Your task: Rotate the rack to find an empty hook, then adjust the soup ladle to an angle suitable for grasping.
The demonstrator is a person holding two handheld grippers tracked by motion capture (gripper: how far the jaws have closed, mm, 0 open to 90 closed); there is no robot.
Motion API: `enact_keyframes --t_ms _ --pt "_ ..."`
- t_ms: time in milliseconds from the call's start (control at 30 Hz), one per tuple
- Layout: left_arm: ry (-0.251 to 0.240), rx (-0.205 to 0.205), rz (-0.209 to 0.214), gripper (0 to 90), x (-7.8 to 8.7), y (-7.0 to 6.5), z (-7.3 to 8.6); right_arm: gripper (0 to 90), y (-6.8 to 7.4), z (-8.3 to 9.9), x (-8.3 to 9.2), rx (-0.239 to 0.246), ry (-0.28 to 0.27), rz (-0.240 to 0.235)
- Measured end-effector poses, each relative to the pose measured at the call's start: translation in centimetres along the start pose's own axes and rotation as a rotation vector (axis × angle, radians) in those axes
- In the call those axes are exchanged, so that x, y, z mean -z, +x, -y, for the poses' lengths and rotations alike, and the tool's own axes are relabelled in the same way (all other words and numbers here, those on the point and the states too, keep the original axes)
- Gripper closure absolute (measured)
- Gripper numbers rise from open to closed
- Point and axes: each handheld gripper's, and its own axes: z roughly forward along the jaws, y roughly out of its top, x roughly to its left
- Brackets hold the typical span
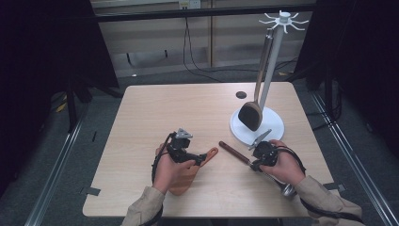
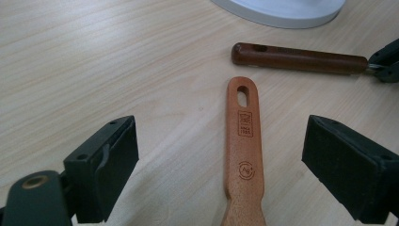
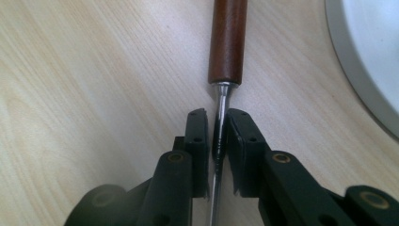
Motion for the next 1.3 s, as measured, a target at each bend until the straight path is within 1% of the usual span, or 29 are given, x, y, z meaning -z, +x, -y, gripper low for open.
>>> enact_keyframes --t_ms 100,133,167,267,300,367,400,467,500,533,567,600,667,700,733,800,833,867,900,967,1000,1033,1067,1133,1200,1233,1300 --pt "0.001 0.004 -0.002 11.1 0.1 0.0 0.0 82.4 -0.1 0.0 0.0 -0.008 -0.006 0.002" --pt "0.001 0.002 -0.004 11.1 0.1 0.0 0.0 83.0 -0.2 0.0 0.0 -0.004 -0.003 0.001" --pt "0.002 0.003 -0.004 11.0 0.1 0.0 0.0 83.2 -0.3 0.1 0.0 -0.017 -0.008 -0.005" --pt "0.002 -0.001 -0.003 11.0 0.0 0.0 0.0 83.6 -0.5 0.1 0.0 -0.026 -0.011 -0.019" --pt "-0.005 0.008 -0.001 11.1 0.0 -0.1 0.0 83.8 -0.6 0.2 0.0 -0.024 -0.017 -0.026" --pt "-0.015 0.020 -0.004 11.1 0.0 -0.2 0.0 84.3 -0.7 0.2 0.0 -0.042 -0.026 -0.033" --pt "-0.001 0.002 -0.003 11.1 0.1 0.0 -0.1 84.6 -0.7 0.2 0.0 -0.047 -0.024 -0.036" --pt "0.002 -0.003 -0.006 11.0 0.1 0.0 -0.1 85.2 -0.8 0.3 0.0 -0.045 -0.032 -0.026" --pt "-0.002 0.002 -0.001 11.1 0.1 0.0 -0.1 85.3 -0.7 0.2 0.1 -0.030 -0.034 -0.011" --pt "-0.012 0.013 -0.003 11.0 0.1 0.0 -0.1 85.3 -0.8 0.2 0.2 -0.027 -0.033 -0.003" --pt "-0.002 0.002 -0.005 11.0 0.2 0.1 -0.2 85.3 -0.8 0.2 0.3 -0.032 -0.042 -0.002" --pt "-0.001 0.005 -0.004 11.1 0.2 0.1 -0.2 85.3 -0.8 0.2 0.4 -0.043 -0.050 -0.002" --pt "-0.002 0.005 -0.003 11.1 0.2 0.1 -0.1 85.4 -0.9 0.3 0.7 -0.057 -0.091 0.001" --pt "-0.003 0.006 -0.003 11.1 0.2 0.1 -0.1 85.4 -1.0 0.3 1.0 -0.076 -0.113 0.003" --pt "-0.003 0.006 -0.004 11.1 0.2 0.1 -0.1 85.5 -1.1 0.3 1.1 -0.083 -0.119 0.002" --pt "-0.002 0.006 -0.003 11.0 0.2 0.1 -0.1 85.5 -1.3 0.4 1.5 -0.097 -0.167 0.007" --pt "-0.003 0.006 -0.004 11.1 0.2 0.1 -0.2 85.6 -1.3 0.5 1.7 -0.114 -0.176 0.007" --pt "-0.006 0.006 -0.003 11.1 0.2 0.1 -0.2 85.6 -1.5 0.6 1.9 -0.123 -0.203 0.012" --pt "-0.006 0.006 -0.003 11.0 0.2 0.1 -0.2 85.7 -1.5 0.6 2.3 -0.152 -0.251 0.014" --pt "-0.008 0.006 -0.002 11.0 0.2 0.1 -0.2 85.7 -1.6 0.6 2.7 -0.164 -0.300 0.022" --pt "-0.021 0.023 -0.003 11.0 0.1 0.0 -0.1 85.8 -1.6 0.6 2.9 -0.183 -0.324 0.024" --pt "-0.019 0.023 -0.006 11.0 0.0 0.0 -0.1 85.8 -1.6 0.6 3.2 -0.189 -0.359 0.032" --pt "0.000 -0.001 -0.006 11.0 0.1 0.2 -0.2 85.8 -1.6 0.6 3.4 -0.200 -0.378 0.035" --pt "-0.009 0.006 -0.004 11.1 0.0 0.1 -0.2 85.8 -1.6 0.6 3.7 -0.207 -0.421 0.042" --pt "-0.010 0.006 -0.004 11.1 0.0 0.1 -0.3 85.8 -1.5 0.8 4.0 -0.210 -0.459 0.053" --pt "-0.012 0.005 -0.002 11.0 0.0 0.1 -0.3 85.8 -1.5 0.8 4.2 -0.219 -0.480 0.060" --pt "-0.001 0.002 -0.001 11.0 0.1 0.1 -0.2 85.9 -1.5 0.9 4.5 -0.227 -0.517 0.071"
